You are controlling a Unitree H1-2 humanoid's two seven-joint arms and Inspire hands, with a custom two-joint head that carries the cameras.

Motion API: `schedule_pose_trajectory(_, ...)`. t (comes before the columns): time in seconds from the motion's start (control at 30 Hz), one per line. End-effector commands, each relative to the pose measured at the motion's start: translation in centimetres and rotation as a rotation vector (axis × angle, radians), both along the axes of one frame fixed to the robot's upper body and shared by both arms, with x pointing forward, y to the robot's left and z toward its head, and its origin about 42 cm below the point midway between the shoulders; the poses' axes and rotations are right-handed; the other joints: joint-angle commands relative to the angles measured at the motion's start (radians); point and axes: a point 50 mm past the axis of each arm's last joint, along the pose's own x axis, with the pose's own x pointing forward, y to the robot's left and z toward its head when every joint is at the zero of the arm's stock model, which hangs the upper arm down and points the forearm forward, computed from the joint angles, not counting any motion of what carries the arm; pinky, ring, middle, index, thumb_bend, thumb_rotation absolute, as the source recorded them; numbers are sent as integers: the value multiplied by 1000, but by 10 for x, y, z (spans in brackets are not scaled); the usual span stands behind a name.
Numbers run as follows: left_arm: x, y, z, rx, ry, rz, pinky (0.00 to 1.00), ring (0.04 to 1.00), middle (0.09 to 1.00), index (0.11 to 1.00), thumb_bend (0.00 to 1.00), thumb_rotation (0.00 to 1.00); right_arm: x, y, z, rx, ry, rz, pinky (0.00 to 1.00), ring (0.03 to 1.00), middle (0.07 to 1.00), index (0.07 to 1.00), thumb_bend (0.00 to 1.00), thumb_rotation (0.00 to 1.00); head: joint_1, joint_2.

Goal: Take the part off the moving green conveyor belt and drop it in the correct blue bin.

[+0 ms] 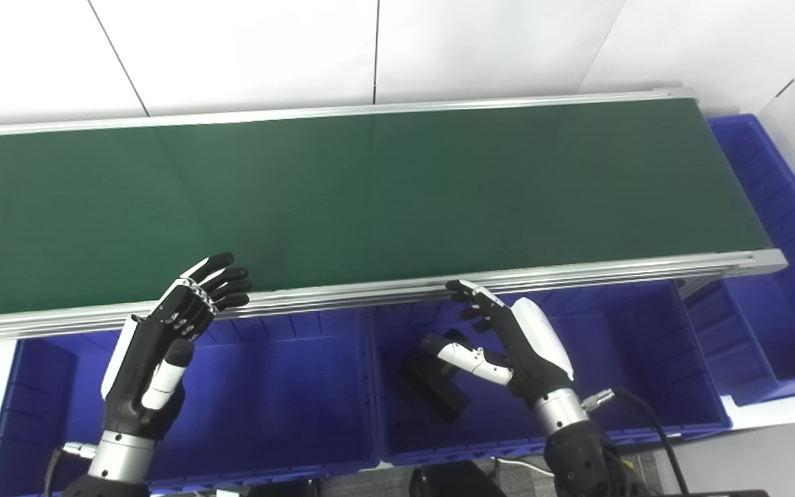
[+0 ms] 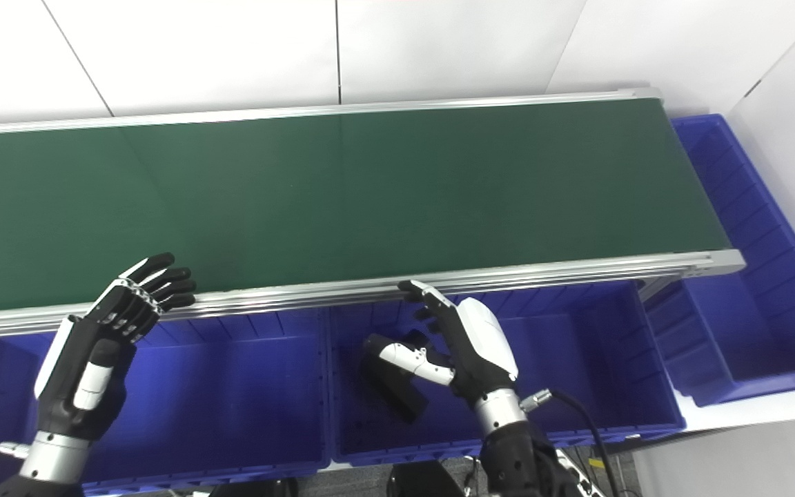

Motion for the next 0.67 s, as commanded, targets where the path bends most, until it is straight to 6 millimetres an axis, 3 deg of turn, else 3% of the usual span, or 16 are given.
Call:
schedule_pose_trajectory(0.0, -1, -1, 3, 16, -53, -11, 742, 769, 795, 839, 820, 826, 0, 9, 21, 124, -144, 26, 666, 747, 803, 829, 689, 753, 2, -1)
schedule_pose_trajectory(0.33, -3, -2, -7, 44, -48, -36, 753, 778, 809, 848, 784, 821, -11, 30, 44, 411, -268, 32, 635, 702, 751, 785, 669, 735, 62, -52)
schedule_pose_trajectory(0.63, -7, -3, -14, 61, -38, -39, 756, 780, 815, 856, 801, 822, -11, 36, 21, 502, -337, -2, 654, 730, 768, 806, 630, 746, 112, -103)
